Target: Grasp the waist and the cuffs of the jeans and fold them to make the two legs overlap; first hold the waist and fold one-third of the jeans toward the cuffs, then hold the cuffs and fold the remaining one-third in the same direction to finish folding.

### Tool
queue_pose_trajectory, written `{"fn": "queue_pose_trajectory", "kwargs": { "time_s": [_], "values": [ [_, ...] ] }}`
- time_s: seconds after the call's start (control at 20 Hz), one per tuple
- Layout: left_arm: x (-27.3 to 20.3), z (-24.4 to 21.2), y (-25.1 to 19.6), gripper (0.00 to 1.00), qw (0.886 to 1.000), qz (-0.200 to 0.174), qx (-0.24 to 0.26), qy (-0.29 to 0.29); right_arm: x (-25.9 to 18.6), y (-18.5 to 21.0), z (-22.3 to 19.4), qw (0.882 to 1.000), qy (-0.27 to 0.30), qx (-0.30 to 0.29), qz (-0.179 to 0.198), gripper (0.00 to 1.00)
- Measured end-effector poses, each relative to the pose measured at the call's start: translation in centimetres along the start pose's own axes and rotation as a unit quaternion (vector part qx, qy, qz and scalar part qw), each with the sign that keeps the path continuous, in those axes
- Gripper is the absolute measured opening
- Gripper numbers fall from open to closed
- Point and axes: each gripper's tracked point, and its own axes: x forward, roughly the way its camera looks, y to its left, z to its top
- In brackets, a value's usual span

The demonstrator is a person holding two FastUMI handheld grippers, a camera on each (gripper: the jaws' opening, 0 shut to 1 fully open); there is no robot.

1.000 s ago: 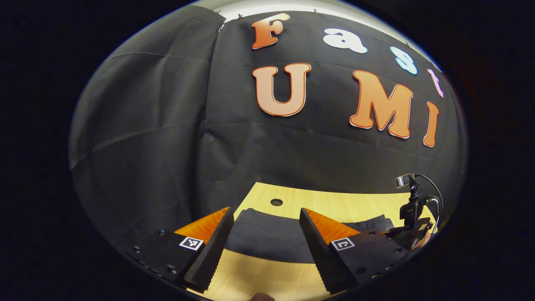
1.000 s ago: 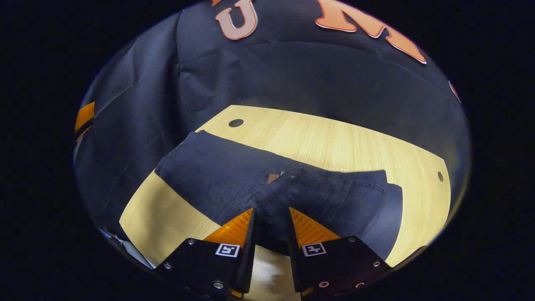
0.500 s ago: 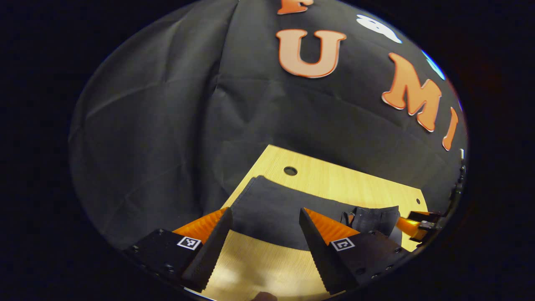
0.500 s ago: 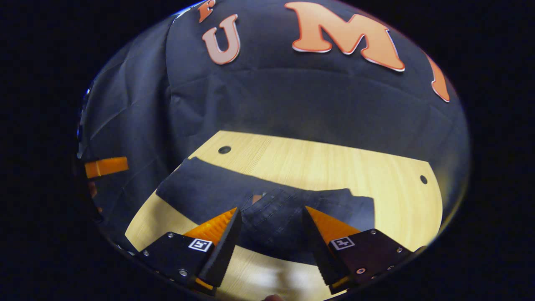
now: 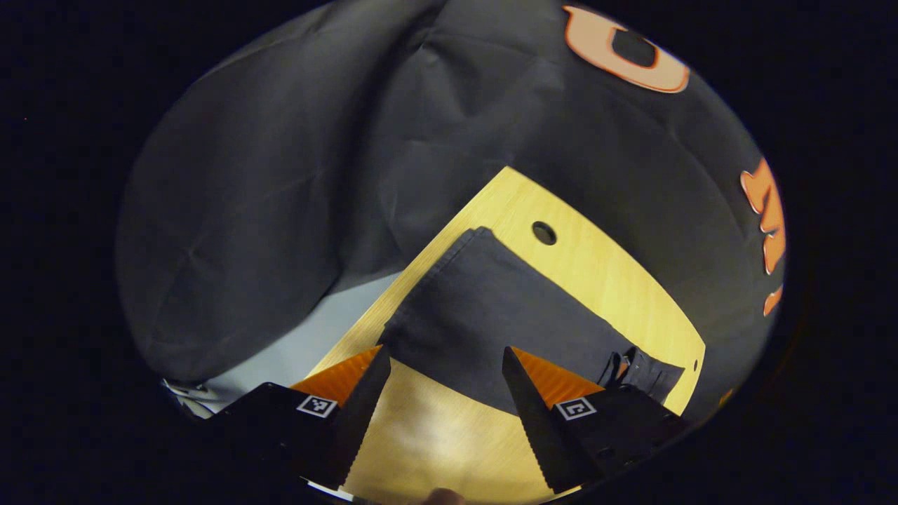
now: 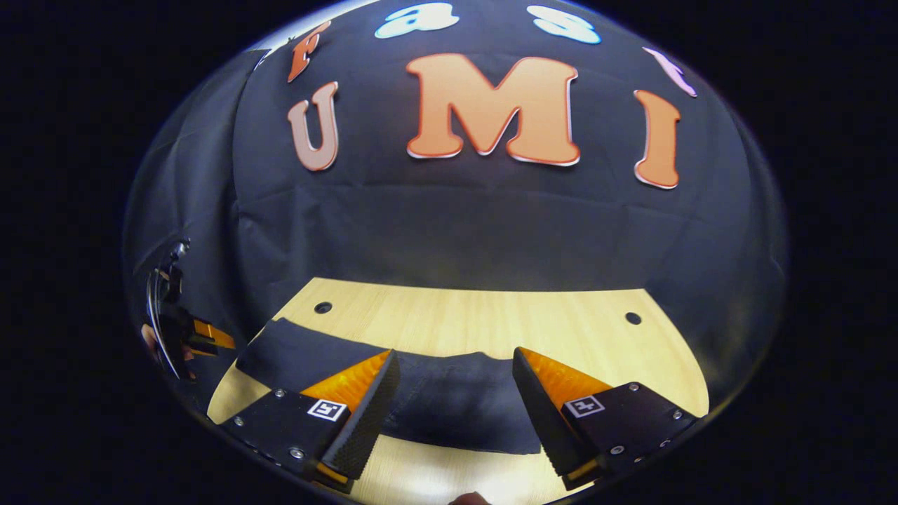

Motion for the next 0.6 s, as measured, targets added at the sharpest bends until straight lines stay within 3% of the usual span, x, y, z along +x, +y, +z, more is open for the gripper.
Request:
{"fn": "queue_pose_trajectory", "kwargs": {
  "time_s": [0.3, 0.6],
  "values": [
    [4.4, -0.6, 2.2, 0.97, 0.994, 0.038, -0.054, 0.087, -3.5, -3.3, 1.0, 0.998, -0.022, 0.01, -0.055, 0.97],
    [6.6, -1.4, 3.1, 0.97, 0.987, 0.097, -0.055, 0.119, -5.0, -4.7, 0.6, 0.996, -0.023, 0.016, -0.083, 0.97]
  ]
}}
